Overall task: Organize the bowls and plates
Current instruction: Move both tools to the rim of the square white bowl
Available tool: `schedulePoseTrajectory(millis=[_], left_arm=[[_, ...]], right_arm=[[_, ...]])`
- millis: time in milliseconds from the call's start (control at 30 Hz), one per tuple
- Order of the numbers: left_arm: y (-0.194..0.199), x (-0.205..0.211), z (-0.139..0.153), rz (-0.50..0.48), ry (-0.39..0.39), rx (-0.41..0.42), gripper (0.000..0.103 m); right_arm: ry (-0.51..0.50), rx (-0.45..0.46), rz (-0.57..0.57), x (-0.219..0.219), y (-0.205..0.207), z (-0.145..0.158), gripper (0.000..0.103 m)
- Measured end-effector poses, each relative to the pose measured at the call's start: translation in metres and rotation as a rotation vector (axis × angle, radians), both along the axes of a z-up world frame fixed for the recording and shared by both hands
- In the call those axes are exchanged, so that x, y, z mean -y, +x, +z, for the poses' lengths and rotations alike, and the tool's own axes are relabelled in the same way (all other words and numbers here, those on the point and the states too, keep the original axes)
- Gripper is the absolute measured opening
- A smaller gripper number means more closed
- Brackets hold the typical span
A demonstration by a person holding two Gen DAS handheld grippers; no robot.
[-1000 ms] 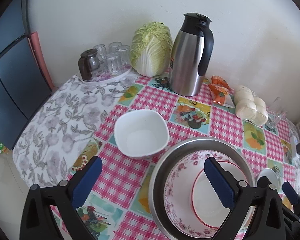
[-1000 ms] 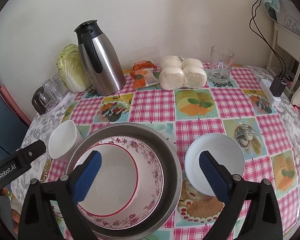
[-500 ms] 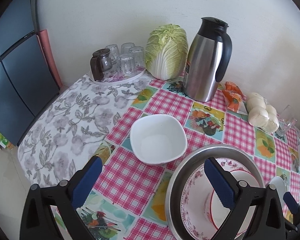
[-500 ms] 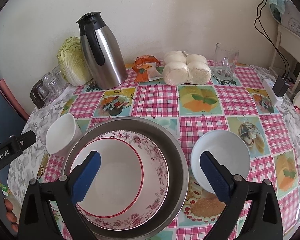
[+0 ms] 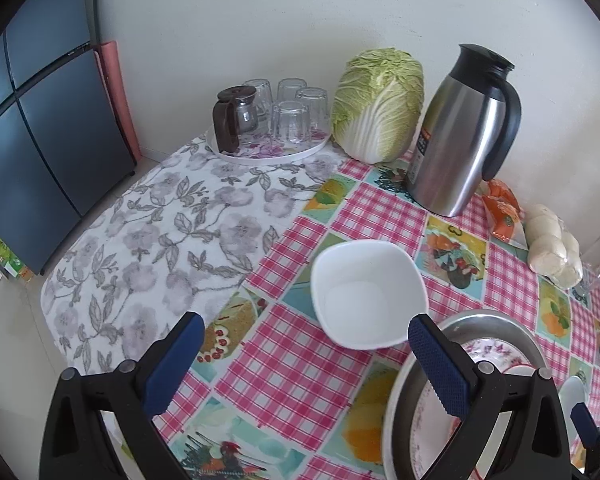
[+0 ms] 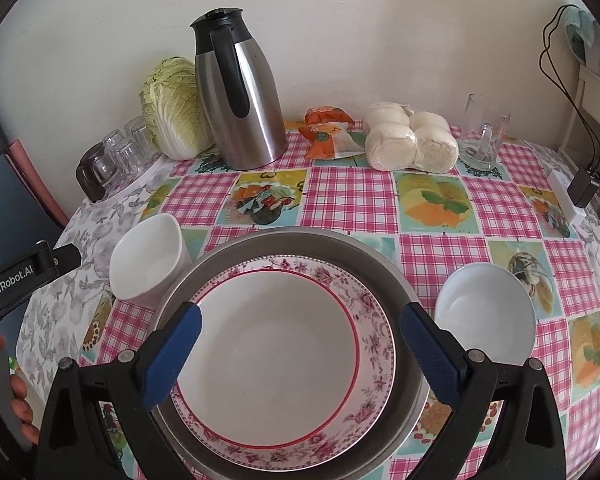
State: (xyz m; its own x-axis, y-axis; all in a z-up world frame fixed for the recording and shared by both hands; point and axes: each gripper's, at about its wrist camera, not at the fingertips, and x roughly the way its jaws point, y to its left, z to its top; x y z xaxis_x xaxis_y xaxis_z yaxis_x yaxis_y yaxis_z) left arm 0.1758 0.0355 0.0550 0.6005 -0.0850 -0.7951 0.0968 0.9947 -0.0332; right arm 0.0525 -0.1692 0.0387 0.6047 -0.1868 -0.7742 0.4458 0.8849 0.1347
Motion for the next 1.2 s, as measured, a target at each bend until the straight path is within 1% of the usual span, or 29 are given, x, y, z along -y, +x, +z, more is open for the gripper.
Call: schedulePoseTrajectory(millis=[433, 567, 667, 767, 900, 1100, 1200], left_arm=[[0.032, -0.048, -0.019, 0.072, -0.050, -0.023, 0.103], [0.040, -0.053, -0.026, 0.073, -0.070, -0.037, 0.103], [0.044, -0.054, -0.032, 0.069, -0.081, -0.043, 0.103], [0.050, -0.055, -0.039, 0.070, -0.098, -0.053, 0.103], [0.055, -0.055, -0.048, 0.067, -0.124, -0.072, 0.103], [0.062, -0.060, -0.059, 0.073, -0.191, -0.069, 0.103], [0.065, -0.064, -0.063, 0.079, -0.237, -0.064, 0.103]], right_arm=[[-0.006, 0.054, 0.053, -0.038, 0.018, 0.003, 0.100], [0.002, 0.075, 0.075, -0.048, 0.024, 0.003, 0.100], [0.011, 0.066, 0.076, -0.053, 0.031, 0.000, 0.100], [0.034, 0.056, 0.092, -0.060, 0.041, -0.003, 0.100], [0.068, 0.065, 0.113, -0.066, 0.055, -0.002, 0.100], [0.061, 0.054, 0.103, -0.063, 0.077, 0.003, 0.100], [0.092, 0.049, 0.103, -0.058, 0.087, 0.002, 0.100]])
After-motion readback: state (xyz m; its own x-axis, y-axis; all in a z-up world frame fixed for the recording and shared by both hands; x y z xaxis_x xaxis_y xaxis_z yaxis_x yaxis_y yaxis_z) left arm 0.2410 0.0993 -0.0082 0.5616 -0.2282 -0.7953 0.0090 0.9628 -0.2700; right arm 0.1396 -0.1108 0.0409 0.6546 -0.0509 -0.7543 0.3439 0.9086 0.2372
